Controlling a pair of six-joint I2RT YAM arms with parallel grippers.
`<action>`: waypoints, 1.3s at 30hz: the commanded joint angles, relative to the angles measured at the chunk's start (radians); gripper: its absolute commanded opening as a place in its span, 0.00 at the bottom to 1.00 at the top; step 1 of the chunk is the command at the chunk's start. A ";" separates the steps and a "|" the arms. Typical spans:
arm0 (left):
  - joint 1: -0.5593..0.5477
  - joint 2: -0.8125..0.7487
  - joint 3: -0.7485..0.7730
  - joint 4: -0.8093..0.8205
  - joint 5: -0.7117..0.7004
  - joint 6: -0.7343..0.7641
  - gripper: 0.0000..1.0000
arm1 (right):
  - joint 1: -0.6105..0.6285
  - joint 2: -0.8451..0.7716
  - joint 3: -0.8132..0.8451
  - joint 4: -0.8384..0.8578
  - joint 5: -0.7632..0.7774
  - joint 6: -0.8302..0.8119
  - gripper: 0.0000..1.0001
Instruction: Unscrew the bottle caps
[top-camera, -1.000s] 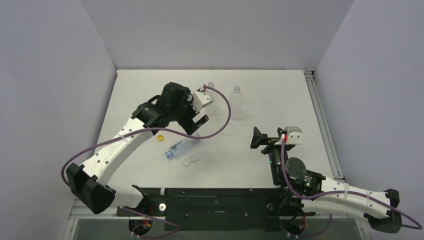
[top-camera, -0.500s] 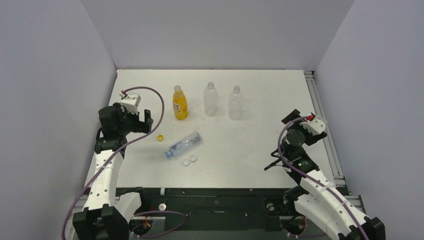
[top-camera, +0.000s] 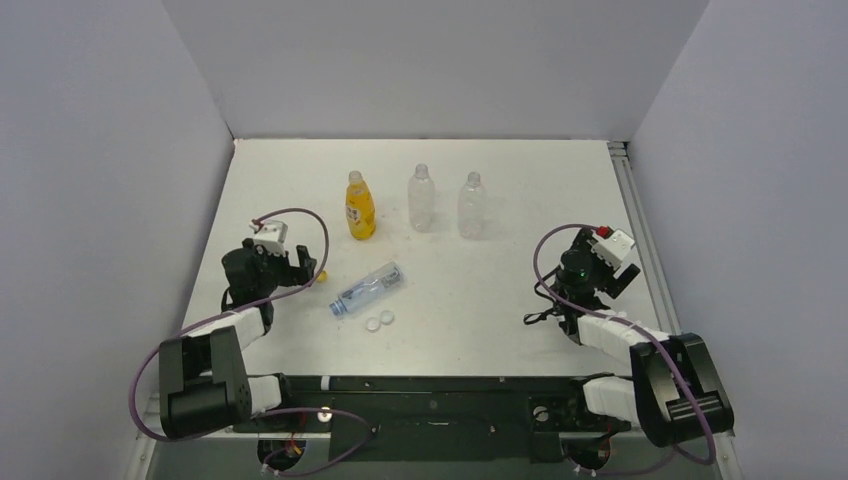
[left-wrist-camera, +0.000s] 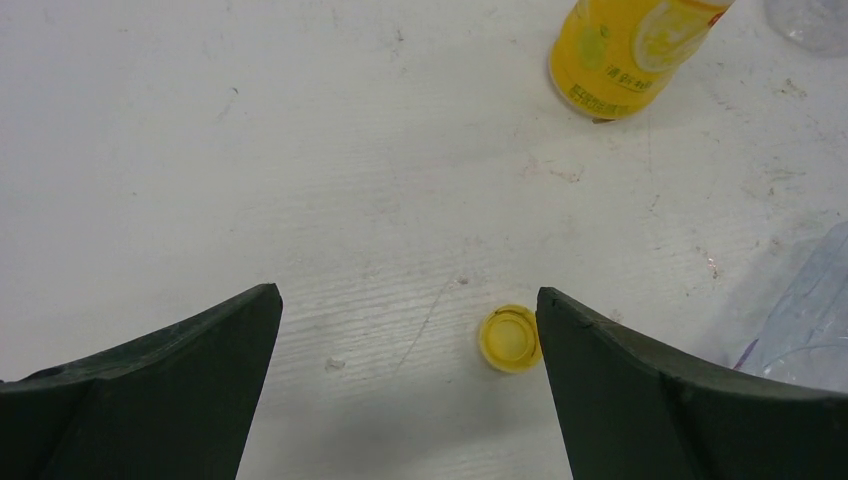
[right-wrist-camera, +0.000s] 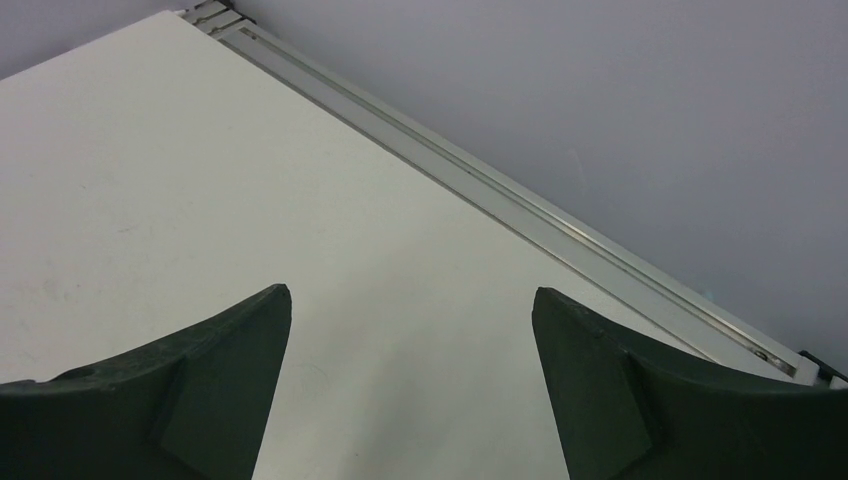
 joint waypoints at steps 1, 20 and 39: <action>0.009 0.061 -0.030 0.317 0.043 -0.033 0.97 | -0.009 0.074 -0.013 0.261 -0.053 -0.065 0.85; -0.065 0.219 -0.250 0.941 -0.083 -0.190 0.97 | -0.014 0.124 -0.140 0.555 -0.210 -0.146 0.80; -0.166 0.228 -0.119 0.677 -0.220 -0.124 0.97 | -0.127 0.179 -0.063 0.427 -0.394 -0.077 0.90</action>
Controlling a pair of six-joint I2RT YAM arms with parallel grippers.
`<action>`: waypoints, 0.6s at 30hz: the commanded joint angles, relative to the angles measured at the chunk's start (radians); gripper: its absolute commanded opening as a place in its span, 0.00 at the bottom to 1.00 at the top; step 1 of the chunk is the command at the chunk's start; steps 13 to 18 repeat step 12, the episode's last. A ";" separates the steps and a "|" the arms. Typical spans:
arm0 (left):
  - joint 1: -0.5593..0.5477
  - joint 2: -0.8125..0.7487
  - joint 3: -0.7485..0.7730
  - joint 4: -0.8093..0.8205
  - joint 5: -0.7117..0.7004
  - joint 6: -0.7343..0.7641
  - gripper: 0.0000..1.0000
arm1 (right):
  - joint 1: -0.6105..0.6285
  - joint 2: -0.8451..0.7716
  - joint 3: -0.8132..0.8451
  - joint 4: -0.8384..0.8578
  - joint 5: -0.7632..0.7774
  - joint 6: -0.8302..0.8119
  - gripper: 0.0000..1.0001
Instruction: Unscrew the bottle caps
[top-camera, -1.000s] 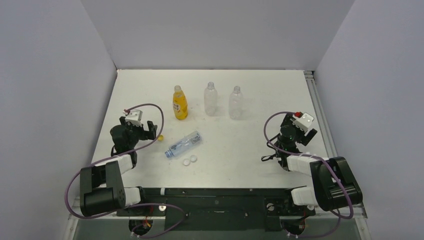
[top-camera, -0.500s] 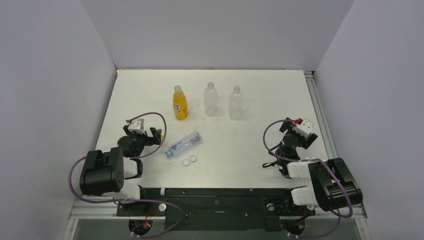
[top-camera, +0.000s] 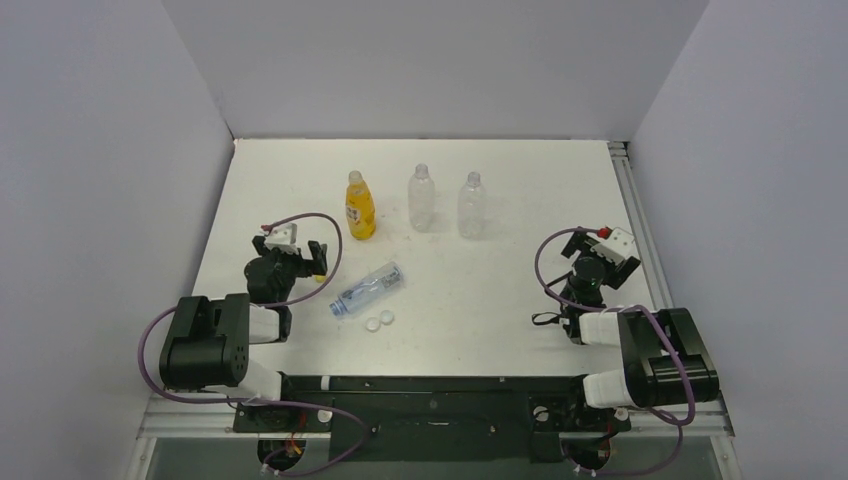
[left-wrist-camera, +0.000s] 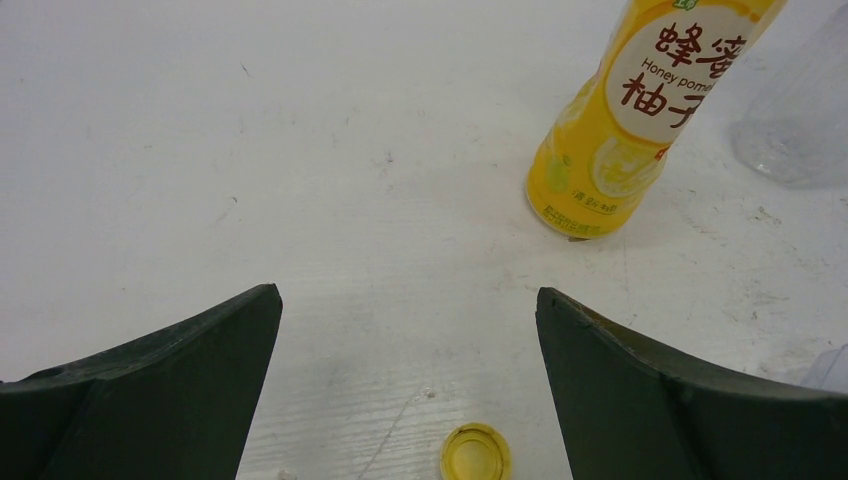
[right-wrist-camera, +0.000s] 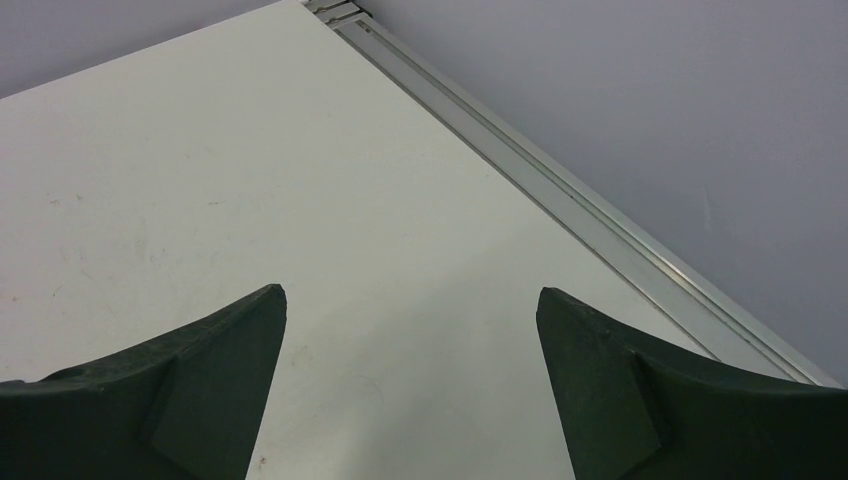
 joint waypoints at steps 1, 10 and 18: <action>-0.001 -0.026 0.008 0.019 -0.016 0.010 0.97 | 0.002 -0.015 0.010 0.029 -0.029 0.021 0.90; -0.005 -0.020 0.017 0.005 -0.024 0.015 0.97 | 0.002 -0.015 0.009 0.030 -0.028 0.021 0.91; -0.007 -0.025 0.009 0.010 -0.028 0.014 0.97 | 0.002 -0.014 0.009 0.031 -0.027 0.021 0.91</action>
